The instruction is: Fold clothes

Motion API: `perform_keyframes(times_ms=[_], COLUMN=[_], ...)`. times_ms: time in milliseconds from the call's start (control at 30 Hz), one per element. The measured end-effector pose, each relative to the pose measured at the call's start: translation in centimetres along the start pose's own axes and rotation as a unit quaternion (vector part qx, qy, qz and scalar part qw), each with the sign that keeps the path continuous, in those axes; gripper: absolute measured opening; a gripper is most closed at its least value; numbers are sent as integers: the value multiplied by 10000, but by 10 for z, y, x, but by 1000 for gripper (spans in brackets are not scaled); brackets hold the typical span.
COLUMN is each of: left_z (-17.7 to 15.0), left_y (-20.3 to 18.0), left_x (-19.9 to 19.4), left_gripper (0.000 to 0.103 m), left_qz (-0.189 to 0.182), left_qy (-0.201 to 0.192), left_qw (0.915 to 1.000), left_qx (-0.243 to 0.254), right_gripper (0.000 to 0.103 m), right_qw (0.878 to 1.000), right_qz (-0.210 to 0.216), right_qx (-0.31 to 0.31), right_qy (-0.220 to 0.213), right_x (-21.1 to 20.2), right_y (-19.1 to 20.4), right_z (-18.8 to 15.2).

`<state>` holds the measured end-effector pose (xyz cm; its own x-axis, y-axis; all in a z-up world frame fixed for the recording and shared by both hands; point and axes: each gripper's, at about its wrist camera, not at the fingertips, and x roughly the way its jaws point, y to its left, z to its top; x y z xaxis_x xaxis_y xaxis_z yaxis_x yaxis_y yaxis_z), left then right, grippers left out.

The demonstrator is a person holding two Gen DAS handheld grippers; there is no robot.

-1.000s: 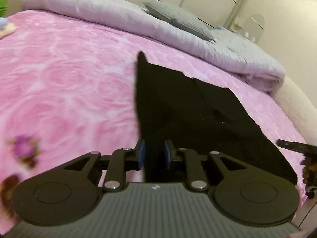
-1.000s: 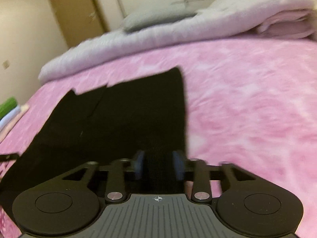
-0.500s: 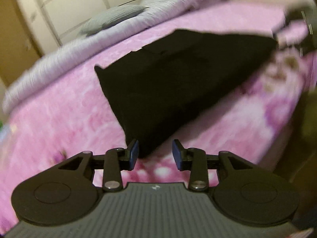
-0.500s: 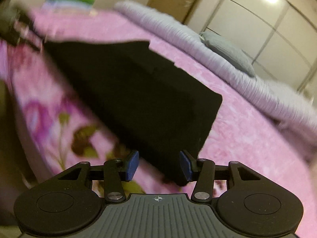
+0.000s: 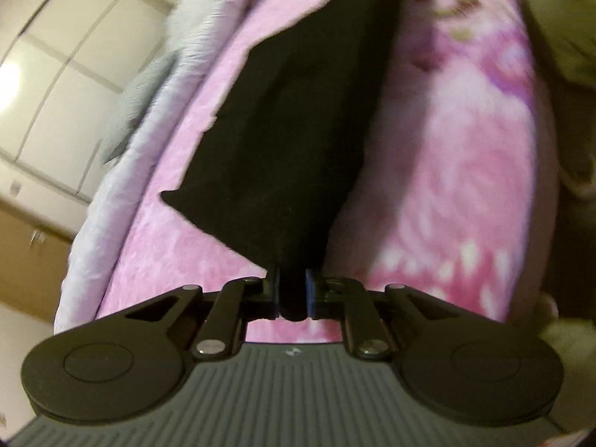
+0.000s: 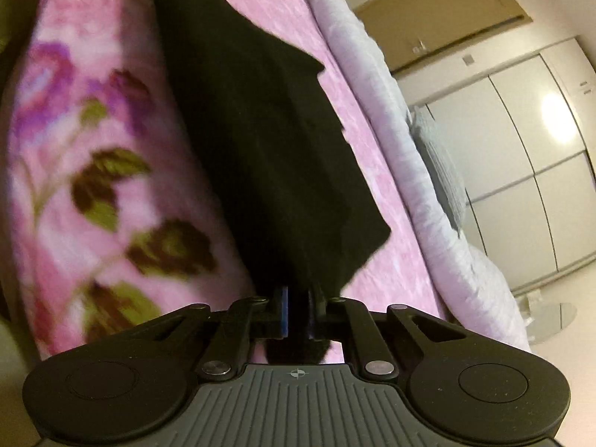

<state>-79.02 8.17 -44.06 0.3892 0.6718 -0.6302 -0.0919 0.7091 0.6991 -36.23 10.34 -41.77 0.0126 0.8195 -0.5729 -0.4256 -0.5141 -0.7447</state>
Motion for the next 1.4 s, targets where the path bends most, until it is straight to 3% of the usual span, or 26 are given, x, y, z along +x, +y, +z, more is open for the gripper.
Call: perform_keyframes(times_ms=[100,233,333,433,500,567,633,700,767,867,900,933,1033,1100,1200,1300,1400], left_z=[-9,-11,-12,-18,-21,-20,-17,-8,-1,-1,-5,-8,-9,-3,16,34,49], left_y=[-18,-9,1,19,36,55,67,73,75,63,59,56,65,66,55,31,9], left_x=[8,-3,-12,-23,-33,-41,-41,-28,-9,24,29,32,27,15,-2,-19,-25], left_gripper=[10,14,17,13,13,14,14,14,14,15,14,14,14,12,21,25,26], left_qz=[-37,-144,-283,-304,-242,-321,-552,-772,-909,-1022,-989,-968,-949,-818,-631,-546,-641], left_qy=[-8,4,218,565,518,153,-293,-567,-578,-25,69,145,294,508,791,1020,1153], left_qw=[9989,9999,9989,9915,9796,9551,9194,8832,8468,8019,7906,7801,7564,7551,7634,7691,7772], left_qx=[466,28,-315,-1131,-1927,-2941,-3883,-4591,-5208,-5887,-6042,-6180,-6465,-6485,-6380,-6285,-6153], right_gripper=[8,10,18,23,23,23,23,23,23,23,23,23,23,23,23,23,24], right_qw=[9998,9994,9980,9858,9639,9271,8794,8347,8146,8214,8196,8087,7551,7262,7066,6969,7059], right_qz=[-82,103,259,252,252,434,845,1222,1378,1271,1172,1125,1031,863,899,1153,1371], right_qx=[-171,230,400,1466,2569,3713,4678,5346,5614,5558,5608,5774,6474,6818,7011,7061,6911], right_qy=[116,258,407,780,657,256,-265,-517,-488,142,59,-5,103,165,335,497,727], right_x=[10,2,-8,-22,-35,-48,-47,-32,-14,24,27,24,18,3,-26,-37,-44], right_y=[25,12,2,-31,-60,-83,-97,-98,-89,-78,-75,-76,-93,-99,-84,-61,-36], right_z=[-15,-17,-17,-16,-22,-28,-28,-21,-10,-3,-8,-15,-32,-37,-26,-4,15])
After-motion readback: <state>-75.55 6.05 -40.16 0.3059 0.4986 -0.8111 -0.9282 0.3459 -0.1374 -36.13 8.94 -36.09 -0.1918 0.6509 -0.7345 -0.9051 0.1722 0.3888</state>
